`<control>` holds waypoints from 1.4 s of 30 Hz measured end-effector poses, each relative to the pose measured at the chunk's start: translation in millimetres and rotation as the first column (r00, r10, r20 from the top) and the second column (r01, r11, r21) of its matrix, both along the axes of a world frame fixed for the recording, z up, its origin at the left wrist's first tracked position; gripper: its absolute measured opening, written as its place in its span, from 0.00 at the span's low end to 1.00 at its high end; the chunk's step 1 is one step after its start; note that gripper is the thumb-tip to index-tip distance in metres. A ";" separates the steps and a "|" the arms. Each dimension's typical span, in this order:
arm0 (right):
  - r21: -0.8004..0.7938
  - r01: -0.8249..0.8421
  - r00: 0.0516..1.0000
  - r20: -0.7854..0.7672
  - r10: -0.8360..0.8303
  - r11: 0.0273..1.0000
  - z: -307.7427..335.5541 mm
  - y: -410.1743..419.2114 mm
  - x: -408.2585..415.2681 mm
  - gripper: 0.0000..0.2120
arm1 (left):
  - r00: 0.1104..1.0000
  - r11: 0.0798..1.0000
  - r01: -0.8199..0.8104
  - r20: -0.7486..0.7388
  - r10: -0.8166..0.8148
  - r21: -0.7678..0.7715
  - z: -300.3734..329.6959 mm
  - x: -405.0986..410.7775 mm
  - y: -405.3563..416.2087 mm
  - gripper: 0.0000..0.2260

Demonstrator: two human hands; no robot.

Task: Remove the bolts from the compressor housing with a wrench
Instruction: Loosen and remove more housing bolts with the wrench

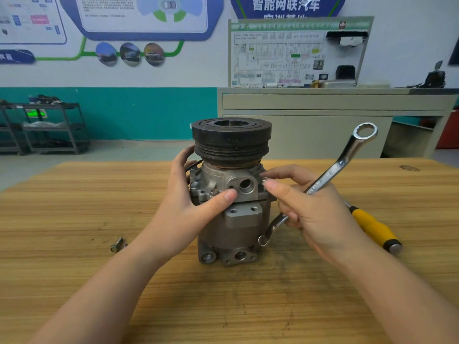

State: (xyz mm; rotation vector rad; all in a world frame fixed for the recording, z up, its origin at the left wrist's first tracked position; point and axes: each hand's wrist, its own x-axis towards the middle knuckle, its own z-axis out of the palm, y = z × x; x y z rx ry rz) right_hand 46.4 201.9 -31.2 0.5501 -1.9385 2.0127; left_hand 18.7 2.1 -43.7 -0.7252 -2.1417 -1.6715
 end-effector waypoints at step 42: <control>0.019 0.011 1.000 -0.005 -0.011 1.000 7.2 -1.5 -2.6 0.12 | 1.000 1.000 -0.005 -0.012 0.006 0.011 -1.7 -1.5 0.7 0.42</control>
